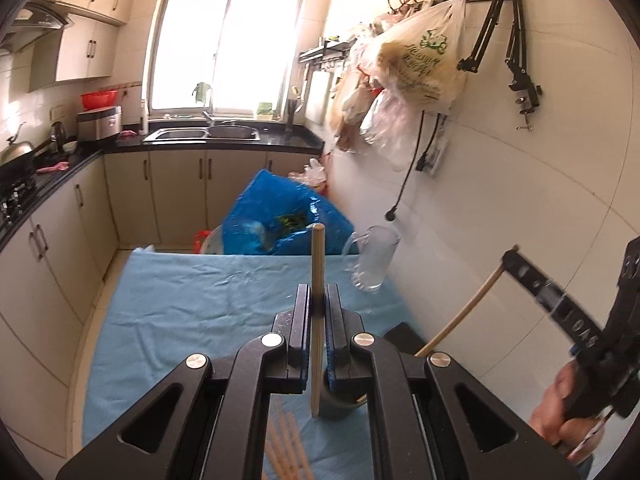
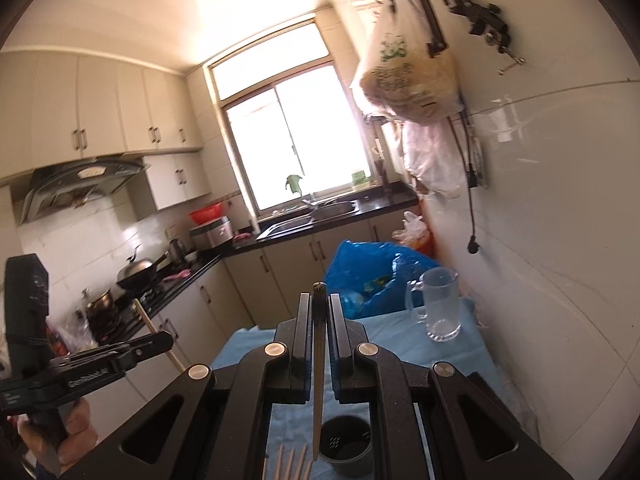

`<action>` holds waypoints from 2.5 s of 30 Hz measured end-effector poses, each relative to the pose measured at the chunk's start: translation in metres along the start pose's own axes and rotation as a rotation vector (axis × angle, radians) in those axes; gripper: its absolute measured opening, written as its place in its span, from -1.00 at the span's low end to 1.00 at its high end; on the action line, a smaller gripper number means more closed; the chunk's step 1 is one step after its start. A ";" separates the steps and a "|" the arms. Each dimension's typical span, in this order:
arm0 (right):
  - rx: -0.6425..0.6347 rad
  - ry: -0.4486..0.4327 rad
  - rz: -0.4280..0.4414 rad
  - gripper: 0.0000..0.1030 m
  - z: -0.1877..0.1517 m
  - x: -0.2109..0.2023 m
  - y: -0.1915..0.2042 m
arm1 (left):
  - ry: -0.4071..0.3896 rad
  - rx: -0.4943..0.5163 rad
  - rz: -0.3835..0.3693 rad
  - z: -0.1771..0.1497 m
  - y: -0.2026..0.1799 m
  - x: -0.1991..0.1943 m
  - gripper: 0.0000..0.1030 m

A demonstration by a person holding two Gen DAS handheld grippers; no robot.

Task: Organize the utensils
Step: 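Carry the left tool's chopstick into the black cup while the right tool lowers its own in, then open both tools to release the chopsticks and move back to the row, then grasp a chopstick with the left tool while the right tool grasps another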

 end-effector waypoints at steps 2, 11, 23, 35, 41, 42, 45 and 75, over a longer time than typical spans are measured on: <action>0.001 -0.005 -0.023 -0.85 0.003 0.004 -0.009 | 0.008 -0.003 -0.017 0.005 -0.012 0.011 -0.88; 0.049 0.071 -0.056 -0.85 -0.021 0.036 -0.049 | 0.123 0.012 -0.033 -0.019 -0.042 0.079 -0.88; 0.087 0.178 -0.060 -0.84 -0.053 0.071 -0.076 | 0.216 0.023 0.005 -0.044 -0.040 0.126 -0.88; 0.098 0.170 -0.070 -0.72 -0.048 0.066 -0.079 | 0.194 0.006 0.000 -0.038 -0.030 0.114 -0.31; 0.100 0.137 -0.064 -0.72 -0.048 0.036 -0.070 | 0.160 0.003 0.006 -0.045 0.001 0.081 -0.31; 0.100 0.132 -0.054 -0.72 -0.050 0.029 -0.066 | 0.162 -0.001 0.011 -0.050 0.009 0.078 -0.31; 0.096 0.143 -0.021 -0.70 -0.065 0.013 -0.053 | 0.193 -0.027 0.041 -0.070 0.039 0.074 -0.31; 0.096 0.450 0.095 -0.69 -0.188 0.041 0.000 | 0.655 -0.028 0.266 -0.223 0.091 0.216 -0.83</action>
Point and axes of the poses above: each gripper's, at about its wrist camera, not at the fingertips, and x roughly the way its jaws point, y to its left, z to its top, the point moved 6 cm from there along x, roughly the way its jaws point, and after that the axes turned 13 degrees about z, right-handed, at the moved point
